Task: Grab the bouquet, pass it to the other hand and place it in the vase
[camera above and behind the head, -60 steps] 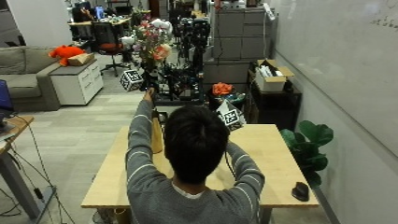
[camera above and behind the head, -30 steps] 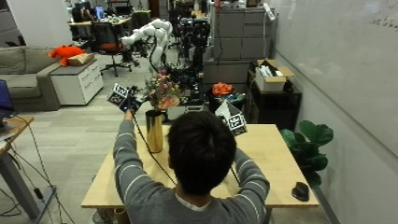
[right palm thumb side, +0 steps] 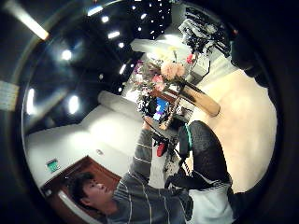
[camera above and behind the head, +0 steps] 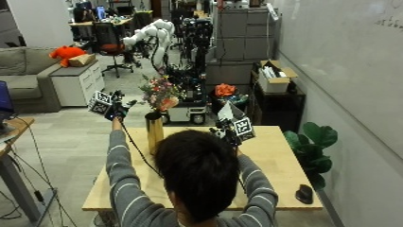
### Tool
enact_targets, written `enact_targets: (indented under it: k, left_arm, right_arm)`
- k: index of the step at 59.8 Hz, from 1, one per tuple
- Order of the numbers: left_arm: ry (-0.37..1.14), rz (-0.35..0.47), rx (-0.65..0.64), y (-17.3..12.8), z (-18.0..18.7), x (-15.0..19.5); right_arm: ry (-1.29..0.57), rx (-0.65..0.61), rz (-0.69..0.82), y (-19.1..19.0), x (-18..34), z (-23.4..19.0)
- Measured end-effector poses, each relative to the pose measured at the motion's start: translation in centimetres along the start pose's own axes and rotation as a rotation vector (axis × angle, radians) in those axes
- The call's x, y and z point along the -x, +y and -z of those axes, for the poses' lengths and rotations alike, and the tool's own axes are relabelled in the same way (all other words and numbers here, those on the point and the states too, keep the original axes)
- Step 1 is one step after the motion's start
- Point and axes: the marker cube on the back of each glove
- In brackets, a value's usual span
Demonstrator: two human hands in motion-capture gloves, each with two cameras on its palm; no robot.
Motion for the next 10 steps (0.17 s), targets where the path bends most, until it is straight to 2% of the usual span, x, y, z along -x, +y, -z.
enact_targets:
  k: [2,6,10]
  left_arm:
    - [-0.023,0.023,-0.049,0.1,0.1,-0.1]
    - [0.018,-0.071,-0.062,0.6,-0.1,-0.2]
    - [-0.055,-0.043,-0.101,1.1,0.1,0.9]
  right_arm:
    - [-0.011,-0.001,-0.006,0.3,0.3,0.0]
    - [-0.023,-0.010,0.036,0.4,0.2,-0.1]
    - [0.014,-0.032,0.092,0.0,-0.6,-0.2]
